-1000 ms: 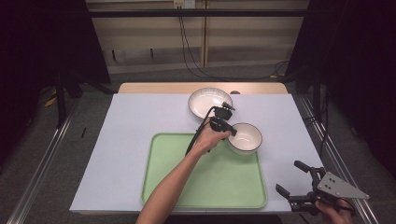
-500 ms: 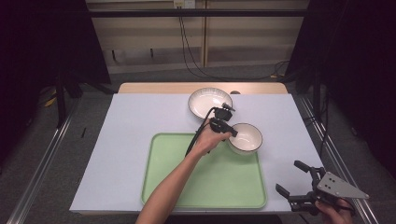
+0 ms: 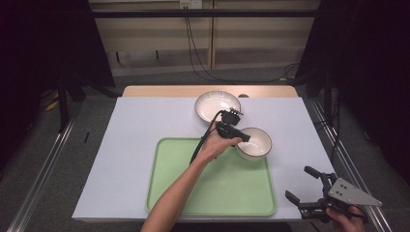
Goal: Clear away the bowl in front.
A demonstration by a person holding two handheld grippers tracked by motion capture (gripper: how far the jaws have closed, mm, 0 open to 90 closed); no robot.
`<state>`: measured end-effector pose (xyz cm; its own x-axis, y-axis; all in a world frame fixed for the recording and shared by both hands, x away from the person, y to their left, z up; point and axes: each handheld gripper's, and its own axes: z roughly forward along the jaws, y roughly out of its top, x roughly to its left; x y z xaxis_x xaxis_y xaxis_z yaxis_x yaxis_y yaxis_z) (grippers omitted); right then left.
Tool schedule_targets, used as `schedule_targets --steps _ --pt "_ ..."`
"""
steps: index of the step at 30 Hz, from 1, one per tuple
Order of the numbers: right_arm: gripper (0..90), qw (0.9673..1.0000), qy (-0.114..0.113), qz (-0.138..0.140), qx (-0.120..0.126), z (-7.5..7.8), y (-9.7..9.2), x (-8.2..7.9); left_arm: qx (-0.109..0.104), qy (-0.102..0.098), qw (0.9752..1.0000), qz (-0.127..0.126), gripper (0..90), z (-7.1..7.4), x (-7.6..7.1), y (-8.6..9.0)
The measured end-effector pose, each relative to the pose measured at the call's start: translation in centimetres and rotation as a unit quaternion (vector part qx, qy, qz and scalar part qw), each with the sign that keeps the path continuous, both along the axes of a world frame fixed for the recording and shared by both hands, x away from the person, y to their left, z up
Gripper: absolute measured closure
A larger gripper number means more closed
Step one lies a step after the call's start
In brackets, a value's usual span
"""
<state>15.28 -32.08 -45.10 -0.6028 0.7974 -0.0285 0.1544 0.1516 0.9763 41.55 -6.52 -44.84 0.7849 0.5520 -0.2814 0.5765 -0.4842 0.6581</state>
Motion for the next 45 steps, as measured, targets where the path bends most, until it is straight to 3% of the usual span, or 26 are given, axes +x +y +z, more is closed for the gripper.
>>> schedule_targets --steps 2,3,4,5,6,8,10,13,17,22,26,31,36,37,41,44,45 --pt "0.4 1.0000 0.000 0.000 0.000 0.0 0.0 0.0 0.005 -0.010 0.9999 0.006 34.9 0.2 -0.1 0.1" --pt "0.4 1.0000 -0.001 0.001 0.000 0.0 0.0 0.0 0.011 -0.012 0.9997 0.018 18.2 0.2 -0.1 0.1" --pt "0.4 1.0000 -0.001 0.001 0.000 0.0 0.0 0.0 0.009 -0.016 0.9995 0.024 15.1 0.3 -0.2 0.1" --pt "0.4 1.0000 -0.001 0.001 0.000 0.0 0.0 0.0 0.006 -0.019 0.9997 0.014 15.1 0.4 -0.1 0.4" --pt "0.4 1.0000 -0.001 0.000 0.000 0.0 0.0 0.0 -0.002 -0.024 0.9995 0.021 7.2 0.4 -0.1 0.5" --pt "0.4 1.0000 -0.002 0.001 -0.001 0.0 0.0 0.0 -0.024 -0.023 0.9993 0.015 2.8 0.6 -0.2 0.9" --pt "0.4 1.0000 -0.002 0.002 -0.003 0.0 0.0 0.0 -0.027 -0.028 0.9991 0.017 4.3 0.8 -0.4 1.1" --pt "0.4 1.0000 -0.002 -0.001 -0.002 0.0 0.0 0.0 -0.029 -0.052 0.9979 0.025 3.7 1.2 -0.8 1.6" --pt "0.4 1.0000 -0.004 0.002 -0.004 0.0 0.0 0.0 -0.053 -0.075 0.9951 0.035 3.4 2.2 -1.3 2.9" --pt "0.4 1.0000 -0.003 -0.001 -0.003 0.0 0.0 0.1 -0.061 -0.100 0.9923 0.042 2.7 3.2 -2.1 4.4" --pt "0.4 1.0000 -0.005 -0.002 -0.005 0.1 -0.1 0.0 -0.078 -0.086 0.9914 0.060 2.7 3.6 -2.6 5.6" --pt "0.4 1.0000 -0.002 -0.004 -0.005 0.0 -0.2 0.1 -0.073 -0.104 0.9894 0.070 3.2 4.0 -3.3 7.2" --pt "0.5 1.0000 -0.003 -0.007 -0.002 0.1 -0.2 0.0 -0.075 -0.136 0.9830 0.098 3.4 5.1 -4.4 9.3" --pt "0.5 0.9999 -0.007 -0.007 -0.003 0.1 -0.2 0.0 -0.077 -0.130 0.9840 0.094 3.3 5.3 -4.4 9.8" --pt "0.5 0.9999 -0.004 -0.012 0.001 0.1 -0.3 0.0 -0.074 -0.143 0.9821 0.099 3.8 5.7 -5.1 11.2" --pt "0.5 0.9999 -0.004 -0.014 -0.003 0.1 -0.3 0.0 -0.052 -0.151 0.9821 0.100 3.4 5.7 -5.6 12.4" --pt "0.5 0.9999 -0.004 -0.012 -0.001 0.1 -0.3 0.0 -0.060 -0.156 0.9799 0.110 3.4 5.7 -5.8 12.8"
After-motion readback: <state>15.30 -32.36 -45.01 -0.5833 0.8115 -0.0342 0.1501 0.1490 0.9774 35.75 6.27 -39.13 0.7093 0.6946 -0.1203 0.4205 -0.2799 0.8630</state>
